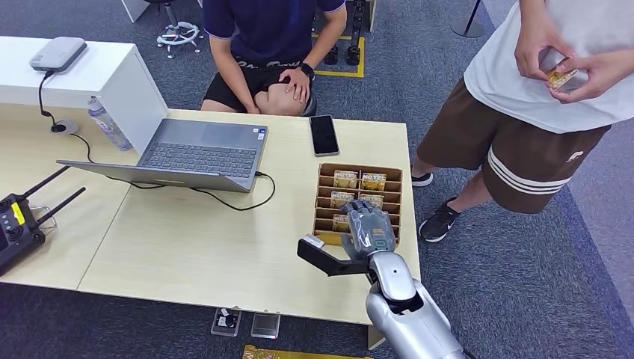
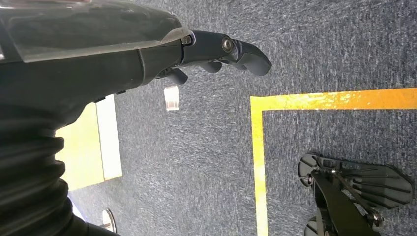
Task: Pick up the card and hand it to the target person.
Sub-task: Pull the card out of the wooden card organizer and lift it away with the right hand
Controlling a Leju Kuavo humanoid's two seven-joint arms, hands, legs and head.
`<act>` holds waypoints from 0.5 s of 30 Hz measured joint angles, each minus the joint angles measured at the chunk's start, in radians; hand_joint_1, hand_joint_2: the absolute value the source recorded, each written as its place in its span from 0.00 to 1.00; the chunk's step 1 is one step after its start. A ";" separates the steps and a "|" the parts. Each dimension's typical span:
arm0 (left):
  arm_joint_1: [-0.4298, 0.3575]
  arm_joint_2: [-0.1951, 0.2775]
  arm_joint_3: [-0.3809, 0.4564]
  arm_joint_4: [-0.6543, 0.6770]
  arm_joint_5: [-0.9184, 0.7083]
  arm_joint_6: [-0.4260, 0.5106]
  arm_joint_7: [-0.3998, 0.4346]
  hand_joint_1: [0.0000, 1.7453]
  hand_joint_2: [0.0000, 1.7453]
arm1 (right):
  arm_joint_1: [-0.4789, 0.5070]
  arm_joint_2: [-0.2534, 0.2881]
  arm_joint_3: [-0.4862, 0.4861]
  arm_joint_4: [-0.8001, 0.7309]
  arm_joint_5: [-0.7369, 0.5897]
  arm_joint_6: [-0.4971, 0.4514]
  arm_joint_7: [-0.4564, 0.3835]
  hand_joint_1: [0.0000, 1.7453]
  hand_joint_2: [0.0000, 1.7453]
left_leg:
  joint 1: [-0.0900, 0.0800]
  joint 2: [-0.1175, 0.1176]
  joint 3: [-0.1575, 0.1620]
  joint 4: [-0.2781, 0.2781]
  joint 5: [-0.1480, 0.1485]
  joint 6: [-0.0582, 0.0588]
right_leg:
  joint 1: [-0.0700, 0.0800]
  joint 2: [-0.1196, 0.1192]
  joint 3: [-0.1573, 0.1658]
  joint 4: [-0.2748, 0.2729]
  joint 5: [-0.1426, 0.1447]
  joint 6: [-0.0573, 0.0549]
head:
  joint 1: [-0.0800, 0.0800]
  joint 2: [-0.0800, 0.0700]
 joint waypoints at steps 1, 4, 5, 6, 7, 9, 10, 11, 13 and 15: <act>0.000 0.000 0.000 0.000 -0.001 0.000 0.000 0.00 1.00 | 0.002 0.000 0.000 0.000 0.001 0.000 0.001 0.40 1.00 | 0.000 0.000 0.000 0.000 0.000 0.000 | 0.000 0.000 0.000 0.000 0.000 0.000 | 0.000 0.000; 0.000 0.000 0.000 0.000 -0.002 -0.001 0.002 0.00 1.00 | 0.006 0.000 0.000 -0.001 0.003 0.001 0.002 0.42 1.00 | 0.000 0.000 0.000 0.000 0.000 0.000 | 0.000 0.000 0.000 0.000 0.000 0.000 | 0.000 0.000; 0.000 0.000 0.000 0.000 -0.002 -0.001 0.002 0.00 1.00 | 0.007 0.000 0.000 -0.002 0.003 0.002 0.002 0.43 1.00 | 0.000 0.000 0.000 0.000 0.000 0.000 | 0.000 0.000 0.000 0.000 0.000 0.000 | 0.000 0.000; 0.000 0.000 0.000 0.000 -0.003 -0.002 0.003 0.00 1.00 | 0.007 0.000 -0.001 -0.002 0.003 0.004 0.003 0.45 1.00 | 0.000 0.000 0.000 0.000 0.000 0.000 | 0.000 0.000 0.000 0.000 0.000 0.000 | 0.000 0.000; 0.000 0.000 0.000 0.000 -0.003 -0.002 0.003 0.00 1.00 | 0.007 0.000 -0.001 -0.003 0.003 0.006 0.003 0.47 1.00 | 0.000 0.000 0.000 0.000 0.000 0.000 | 0.000 0.000 0.000 0.000 0.000 0.000 | 0.000 0.000; 0.000 0.000 -0.001 0.000 -0.003 -0.002 0.003 0.00 1.00 | 0.006 0.000 -0.003 -0.003 0.004 0.010 0.003 0.50 1.00 | 0.000 0.000 0.000 0.000 0.000 0.000 | 0.000 0.000 0.000 0.000 0.000 0.000 | 0.000 0.000; 0.000 0.000 -0.001 0.000 -0.003 -0.002 0.003 0.00 1.00 | 0.006 0.000 -0.004 -0.003 0.005 0.011 0.003 0.52 1.00 | 0.000 0.000 0.000 0.000 0.000 0.000 | 0.000 0.000 0.000 0.000 0.000 0.000 | 0.000 0.000; 0.000 0.000 -0.001 0.000 -0.003 -0.002 0.003 0.00 1.00 | 0.006 0.000 -0.005 -0.004 0.005 0.012 0.003 0.54 1.00 | 0.000 0.000 0.000 0.000 0.000 0.000 | 0.000 0.000 0.000 0.000 0.000 0.000 | 0.000 0.000; 0.000 0.000 -0.001 0.000 -0.003 -0.001 0.003 0.00 1.00 | 0.005 0.000 -0.006 -0.004 0.006 0.012 0.003 0.60 1.00 | 0.000 0.000 0.000 0.000 0.000 0.000 | 0.000 0.000 0.000 0.000 0.000 0.000 | 0.000 0.000; 0.000 0.000 -0.001 0.000 -0.003 -0.001 0.003 0.00 1.00 | 0.004 0.000 -0.007 -0.005 0.007 0.012 0.003 0.62 1.00 | 0.000 0.000 0.000 0.000 0.000 0.000 | 0.000 0.000 0.000 0.000 0.000 0.000 | 0.000 0.000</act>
